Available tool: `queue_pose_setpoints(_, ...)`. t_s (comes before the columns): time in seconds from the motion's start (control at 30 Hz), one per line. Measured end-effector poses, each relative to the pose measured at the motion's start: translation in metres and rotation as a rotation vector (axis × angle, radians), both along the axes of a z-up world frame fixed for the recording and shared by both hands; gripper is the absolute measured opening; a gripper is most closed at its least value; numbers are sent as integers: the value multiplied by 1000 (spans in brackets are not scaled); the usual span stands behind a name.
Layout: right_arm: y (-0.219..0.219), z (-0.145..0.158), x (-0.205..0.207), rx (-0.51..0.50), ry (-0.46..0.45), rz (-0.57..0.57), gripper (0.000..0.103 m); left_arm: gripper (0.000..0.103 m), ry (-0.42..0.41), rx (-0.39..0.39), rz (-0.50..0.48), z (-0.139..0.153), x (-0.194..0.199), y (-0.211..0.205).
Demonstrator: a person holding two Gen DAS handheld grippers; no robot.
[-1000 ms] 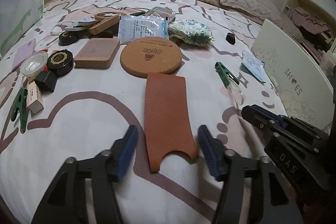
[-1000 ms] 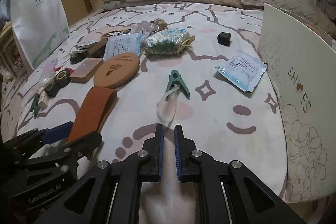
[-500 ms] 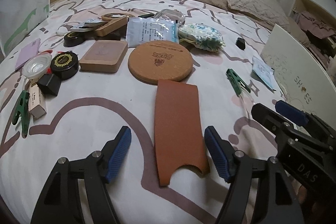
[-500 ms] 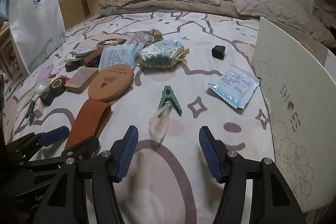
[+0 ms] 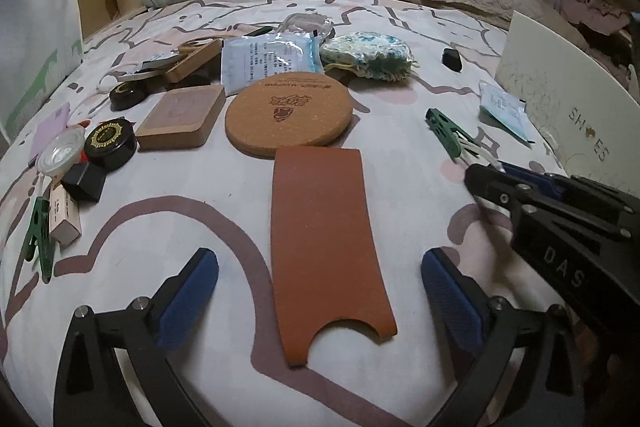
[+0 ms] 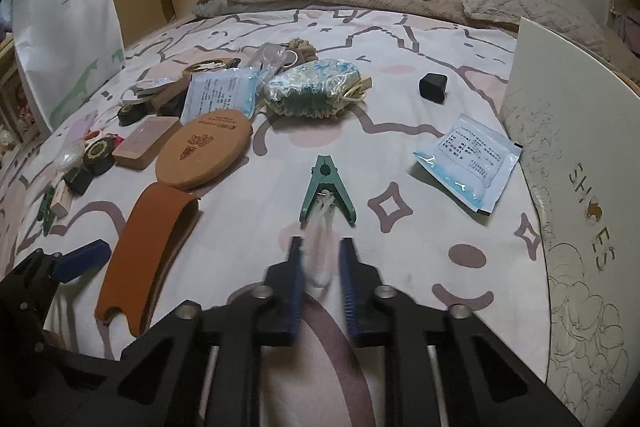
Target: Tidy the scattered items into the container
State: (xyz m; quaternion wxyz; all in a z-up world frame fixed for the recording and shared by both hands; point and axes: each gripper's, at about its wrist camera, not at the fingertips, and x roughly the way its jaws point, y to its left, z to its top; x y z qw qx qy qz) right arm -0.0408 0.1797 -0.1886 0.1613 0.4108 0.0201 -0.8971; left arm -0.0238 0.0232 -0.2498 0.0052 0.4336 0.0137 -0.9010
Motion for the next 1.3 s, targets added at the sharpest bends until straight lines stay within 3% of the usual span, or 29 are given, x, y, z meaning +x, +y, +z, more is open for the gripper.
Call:
queue_pose_setpoints(0.53,15,10,23,-45,6,-18,10,103,-4,-23,-30,-1,1,2)
queue_pose_setpoints(1.0,-12,1,7,93,28,45,10,103,23,-69,-23,-4,2,7)
queue_pose_setpoints(1.3,-13,1,5,68,11,51,10,103,25,-89,-20,-6,0,11)
